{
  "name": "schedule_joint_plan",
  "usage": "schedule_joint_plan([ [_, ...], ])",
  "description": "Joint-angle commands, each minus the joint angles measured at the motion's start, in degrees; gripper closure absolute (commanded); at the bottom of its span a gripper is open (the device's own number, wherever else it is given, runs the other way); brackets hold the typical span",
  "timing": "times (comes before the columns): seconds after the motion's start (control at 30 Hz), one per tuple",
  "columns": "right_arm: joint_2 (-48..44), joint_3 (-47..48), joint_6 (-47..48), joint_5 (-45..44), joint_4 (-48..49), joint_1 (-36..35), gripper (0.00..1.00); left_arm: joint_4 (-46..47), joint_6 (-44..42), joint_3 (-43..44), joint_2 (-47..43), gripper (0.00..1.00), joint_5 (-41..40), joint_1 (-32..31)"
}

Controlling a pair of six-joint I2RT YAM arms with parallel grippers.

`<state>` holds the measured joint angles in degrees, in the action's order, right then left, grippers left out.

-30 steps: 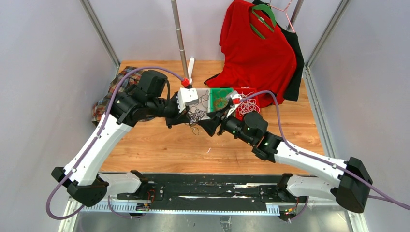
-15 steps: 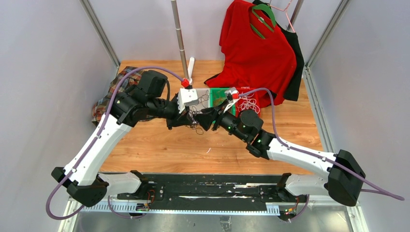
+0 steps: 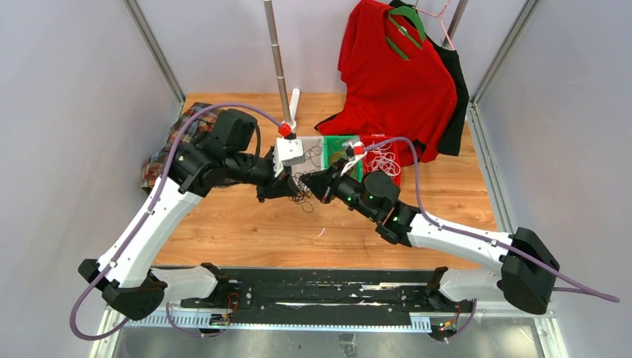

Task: Untangle the cables
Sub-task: Untie the cable.

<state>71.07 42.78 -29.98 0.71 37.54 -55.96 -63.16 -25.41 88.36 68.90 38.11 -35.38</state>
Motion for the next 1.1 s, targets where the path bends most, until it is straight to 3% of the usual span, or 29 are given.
schedule_joint_plan([
  [0.0, -3.2, 0.9, 3.8, -8.9, -6.3, -0.5, 0.99, 0.4, 0.0, 0.9, -2.4, 0.88, 1.4, 0.1],
  [0.43, -12.0, 3.4, 15.8, -29.0, -22.2, 2.1, 0.99, -0.2, 0.1, -0.7, -5.2, 0.85, -5.2, 0.1],
  [0.53, -13.2, 4.5, 19.9, -30.2, -23.8, 3.6, 1.0, -1.5, -1.1, -1.0, -6.4, 0.84, -7.2, 0.1],
  [0.57, -13.7, 4.8, 20.5, -29.8, -24.0, 4.3, 0.99, -1.5, -1.4, -1.7, -6.9, 0.79, -8.5, 0.1],
  [0.63, -14.6, 5.8, 21.0, -25.7, -23.9, 5.3, 0.99, -1.5, -2.1, -4.1, -7.5, 0.4, -11.7, 0.1],
  [0.7, -15.3, 6.6, 21.1, -18.5, -23.0, 5.5, 0.99, -1.4, -2.7, -7.1, -7.4, 0.15, -15.9, 0.1],
  [0.83, -15.1, 8.8, 18.4, -8.4, -23.2, 5.5, 0.99, -1.5, -2.1, -6.4, -6.9, 0.09, -22.1, 0.1],
  [1.07, -12.3, 11.9, 9.3, 3.4, -19.4, 5.5, 0.99, 1.6, 0.6, 2.0, -7.6, 0.07, -14.6, 0.1],
])
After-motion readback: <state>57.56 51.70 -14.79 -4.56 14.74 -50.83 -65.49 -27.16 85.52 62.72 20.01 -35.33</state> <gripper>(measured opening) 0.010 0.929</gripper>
